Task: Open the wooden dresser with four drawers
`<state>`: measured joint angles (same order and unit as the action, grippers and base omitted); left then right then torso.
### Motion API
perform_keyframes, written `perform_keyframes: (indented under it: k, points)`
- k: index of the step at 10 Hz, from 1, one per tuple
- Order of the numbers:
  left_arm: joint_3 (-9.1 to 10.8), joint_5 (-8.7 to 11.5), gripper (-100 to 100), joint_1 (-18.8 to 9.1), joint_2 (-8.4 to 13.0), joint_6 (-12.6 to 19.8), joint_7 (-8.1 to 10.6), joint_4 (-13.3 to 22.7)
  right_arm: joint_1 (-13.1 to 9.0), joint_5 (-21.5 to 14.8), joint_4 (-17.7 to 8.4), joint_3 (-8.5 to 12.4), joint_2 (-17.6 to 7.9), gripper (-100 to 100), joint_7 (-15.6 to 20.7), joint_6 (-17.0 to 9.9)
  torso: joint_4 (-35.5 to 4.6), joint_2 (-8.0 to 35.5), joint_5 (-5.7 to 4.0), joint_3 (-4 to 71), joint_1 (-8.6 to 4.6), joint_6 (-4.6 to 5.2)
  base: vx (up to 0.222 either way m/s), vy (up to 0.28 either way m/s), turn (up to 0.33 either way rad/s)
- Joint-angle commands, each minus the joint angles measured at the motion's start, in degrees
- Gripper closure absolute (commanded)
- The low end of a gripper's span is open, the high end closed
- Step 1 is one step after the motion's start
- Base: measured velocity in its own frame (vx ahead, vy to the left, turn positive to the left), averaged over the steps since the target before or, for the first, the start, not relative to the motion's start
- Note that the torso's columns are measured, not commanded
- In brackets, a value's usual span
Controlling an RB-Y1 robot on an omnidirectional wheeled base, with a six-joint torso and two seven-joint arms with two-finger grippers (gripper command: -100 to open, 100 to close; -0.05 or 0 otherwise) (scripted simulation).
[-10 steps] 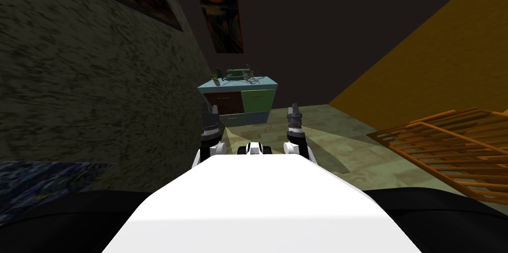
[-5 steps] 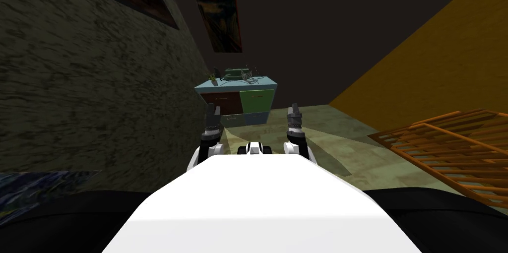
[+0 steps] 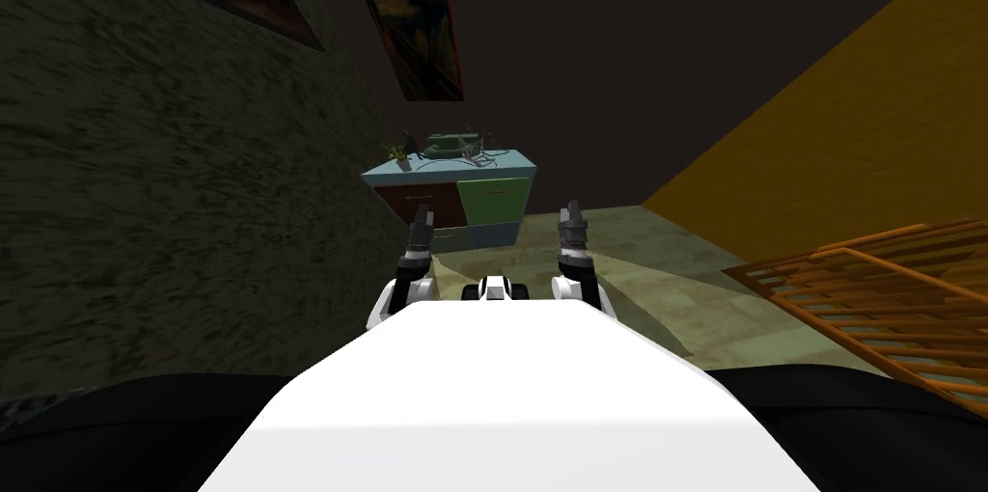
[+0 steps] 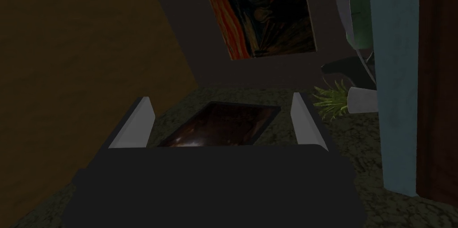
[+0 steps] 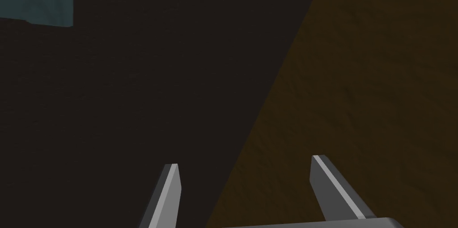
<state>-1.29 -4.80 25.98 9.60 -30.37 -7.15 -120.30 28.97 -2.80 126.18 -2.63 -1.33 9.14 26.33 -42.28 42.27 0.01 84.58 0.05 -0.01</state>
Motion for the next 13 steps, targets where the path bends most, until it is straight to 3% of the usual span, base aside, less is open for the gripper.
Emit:
perform_keyframes:
  k: [1, 6, 11, 13]
  points:
    - [0.36, -0.34, -100, -0.83, -0.45, 1.12, -0.49, 2.89, 0.0, 0.0, 0.0, 0.0, 0.0, 0, 0.0, 0.0, -0.03, 0.09, 0.0, -0.06, -0.05, 0.0, 0.116, -0.123, 0.006]
    - [1.24, -0.92, -100, -3.07, -1.73, 2.89, -1.43, 8.88, -0.01, 0.0, 0.0, 0.0, 0.0, 0, 0.0, 0.0, -0.02, 0.07, 0.02, -0.04, 0.05, 0.01, 0.124, -0.096, 0.003]
    - [2.19, -1.55, -100, -5.51, -0.57, 4.85, -2.44, 15.5, -0.01, 0.0, 0.0, 0.0, 0.0, 0, 0.0, 0.0, -0.02, 0.06, 0.01, -0.05, -0.02, 0.01, 0.149, -0.11, 0.003]
    - [2.61, -1.83, -100, -6.58, -1.02, 5.68, -2.9, 18.32, 0.0, 0.0, 0.0, 0.0, 0.0, 0, 0.0, 0.0, 0.01, -0.03, -0.03, 0.02, -0.08, 0.0, 0.181, -0.119, 0.006]
